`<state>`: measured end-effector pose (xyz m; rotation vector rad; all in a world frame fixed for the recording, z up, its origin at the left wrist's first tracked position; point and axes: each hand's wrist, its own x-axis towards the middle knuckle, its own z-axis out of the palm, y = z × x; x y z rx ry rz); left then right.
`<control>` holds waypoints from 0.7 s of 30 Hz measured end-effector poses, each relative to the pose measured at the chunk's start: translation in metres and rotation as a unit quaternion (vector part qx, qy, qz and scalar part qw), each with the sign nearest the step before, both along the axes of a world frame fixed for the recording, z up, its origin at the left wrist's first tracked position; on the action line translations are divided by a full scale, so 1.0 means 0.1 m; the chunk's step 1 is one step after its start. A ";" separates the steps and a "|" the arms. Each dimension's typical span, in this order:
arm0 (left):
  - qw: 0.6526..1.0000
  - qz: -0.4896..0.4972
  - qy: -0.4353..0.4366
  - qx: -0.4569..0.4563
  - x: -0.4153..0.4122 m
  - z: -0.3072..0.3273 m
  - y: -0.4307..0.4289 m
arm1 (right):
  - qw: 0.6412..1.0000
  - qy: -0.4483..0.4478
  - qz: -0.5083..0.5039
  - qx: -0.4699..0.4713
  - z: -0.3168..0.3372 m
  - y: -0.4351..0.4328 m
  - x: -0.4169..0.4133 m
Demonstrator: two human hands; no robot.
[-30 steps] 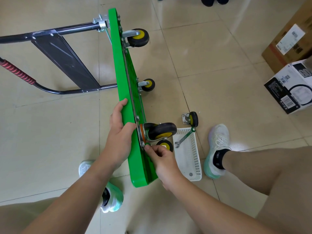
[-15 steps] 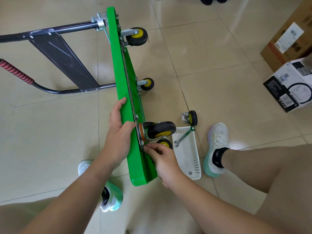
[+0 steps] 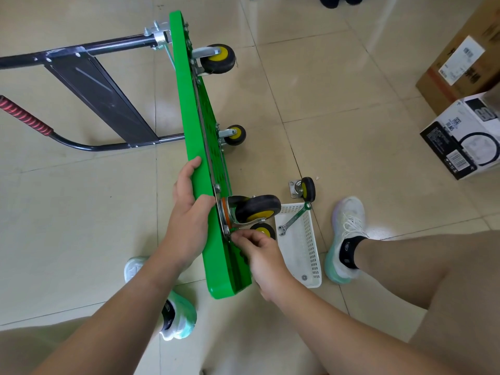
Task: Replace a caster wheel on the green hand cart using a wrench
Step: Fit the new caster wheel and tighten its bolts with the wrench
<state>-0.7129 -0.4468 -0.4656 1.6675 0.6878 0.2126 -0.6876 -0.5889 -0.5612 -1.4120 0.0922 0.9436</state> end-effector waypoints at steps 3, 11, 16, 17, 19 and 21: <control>1.000 0.001 -0.003 0.000 0.00 0.00 0.00 | 1.000 -0.013 0.008 -0.001 0.00 0.00 0.01; 1.000 -0.004 -0.006 -0.006 0.00 -0.02 0.02 | 1.000 -0.015 -0.008 0.006 -0.02 0.01 -0.01; 1.000 0.003 -0.006 -0.001 0.00 -0.03 0.02 | 1.000 -0.015 0.005 -0.009 0.01 0.03 0.00; 1.000 0.004 -0.006 -0.001 0.00 -0.03 0.02 | 1.000 -0.012 0.005 -0.009 0.01 0.03 0.00; 1.000 0.005 -0.005 -0.002 0.00 -0.02 0.02 | 1.000 -0.005 -0.002 -0.008 0.00 0.03 -0.01; 1.000 0.004 -0.006 -0.002 0.00 -0.02 0.02 | 1.000 -0.003 -0.014 -0.005 -0.01 0.02 -0.01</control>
